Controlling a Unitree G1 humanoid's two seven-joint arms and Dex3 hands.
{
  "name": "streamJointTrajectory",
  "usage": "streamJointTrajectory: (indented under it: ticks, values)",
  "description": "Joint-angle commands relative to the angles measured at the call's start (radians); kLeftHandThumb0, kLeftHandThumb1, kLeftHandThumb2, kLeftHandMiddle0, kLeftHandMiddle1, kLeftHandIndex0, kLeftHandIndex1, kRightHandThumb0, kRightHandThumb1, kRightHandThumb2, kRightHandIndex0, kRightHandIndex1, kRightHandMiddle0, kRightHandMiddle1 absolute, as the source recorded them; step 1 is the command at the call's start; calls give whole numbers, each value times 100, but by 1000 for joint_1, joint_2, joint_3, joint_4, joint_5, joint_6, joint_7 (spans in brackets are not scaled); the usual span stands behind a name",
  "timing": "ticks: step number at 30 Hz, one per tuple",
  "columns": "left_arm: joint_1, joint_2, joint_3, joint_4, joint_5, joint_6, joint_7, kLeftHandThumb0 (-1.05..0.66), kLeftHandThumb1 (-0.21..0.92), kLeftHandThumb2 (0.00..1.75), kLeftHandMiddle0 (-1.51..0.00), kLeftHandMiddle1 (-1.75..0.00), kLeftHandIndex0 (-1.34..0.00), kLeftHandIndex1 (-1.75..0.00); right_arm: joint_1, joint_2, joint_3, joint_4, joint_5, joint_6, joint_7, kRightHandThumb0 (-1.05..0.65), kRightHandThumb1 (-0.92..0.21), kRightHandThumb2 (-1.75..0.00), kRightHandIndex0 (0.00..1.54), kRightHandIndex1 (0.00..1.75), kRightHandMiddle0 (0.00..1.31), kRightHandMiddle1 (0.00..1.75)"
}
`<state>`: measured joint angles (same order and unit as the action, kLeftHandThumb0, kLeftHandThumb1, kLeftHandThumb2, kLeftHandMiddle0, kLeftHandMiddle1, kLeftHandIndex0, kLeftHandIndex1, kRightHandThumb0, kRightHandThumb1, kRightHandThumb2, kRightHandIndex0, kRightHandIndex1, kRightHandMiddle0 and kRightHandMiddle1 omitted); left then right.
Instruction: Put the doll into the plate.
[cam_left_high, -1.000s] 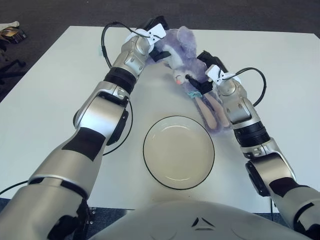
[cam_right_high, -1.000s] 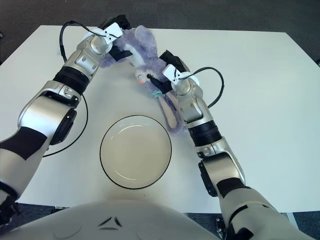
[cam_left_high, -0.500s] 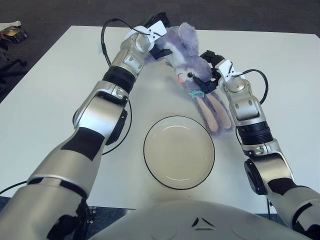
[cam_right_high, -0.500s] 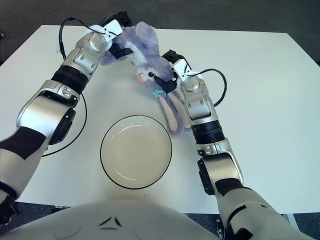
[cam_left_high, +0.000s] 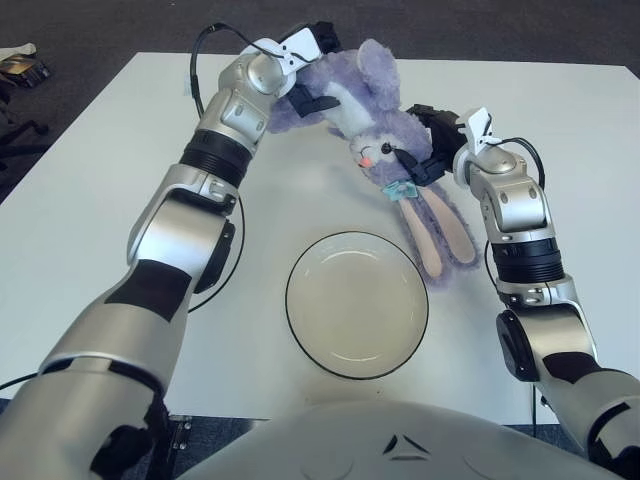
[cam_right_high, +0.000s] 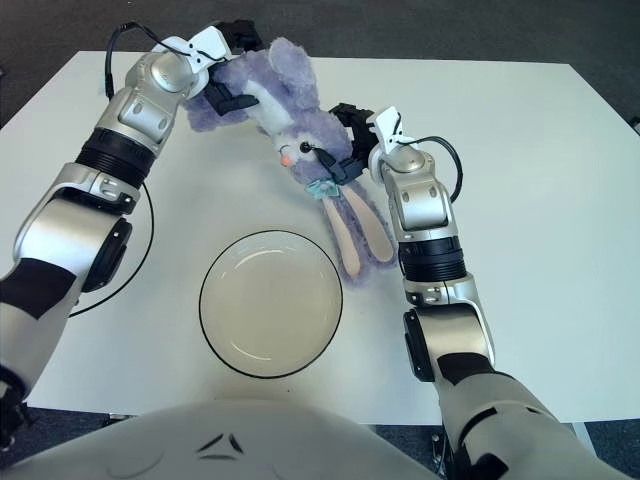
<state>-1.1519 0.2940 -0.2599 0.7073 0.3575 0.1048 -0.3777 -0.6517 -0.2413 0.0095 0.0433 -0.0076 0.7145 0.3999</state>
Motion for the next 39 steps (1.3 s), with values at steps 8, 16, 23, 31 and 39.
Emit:
streamJointTrajectory:
  ticks: [8,16,23,31,39]
  values:
    - [13,71,66,1,-66,-108,-29,-48,32,125,-127,-175,-64,-167,-41,-47,-53,-45,98,152,23,0,-1,-163,87,163,61,175]
    - [36,70,116,-18,-108,-160,3,-47,36,121,-127,-175,-62,-167,-57,-62,-68,-51,140,218,21,0,-3,-162,86,164,60,175]
    - [72,82,166,-97,-164,-176,-10,-43,49,108,-80,-175,-48,-174,-65,-69,-83,-47,175,255,17,0,-5,-160,84,165,59,175]
    - [105,123,228,-60,-178,-468,86,-38,74,73,-37,-161,-32,-171,-63,-76,-101,-66,207,315,7,0,-6,-159,82,167,57,175]
    - [98,160,238,17,-178,-603,107,-36,82,63,-29,-151,-26,-173,-59,-78,-123,-78,253,364,32,0,-8,-157,82,166,57,175]
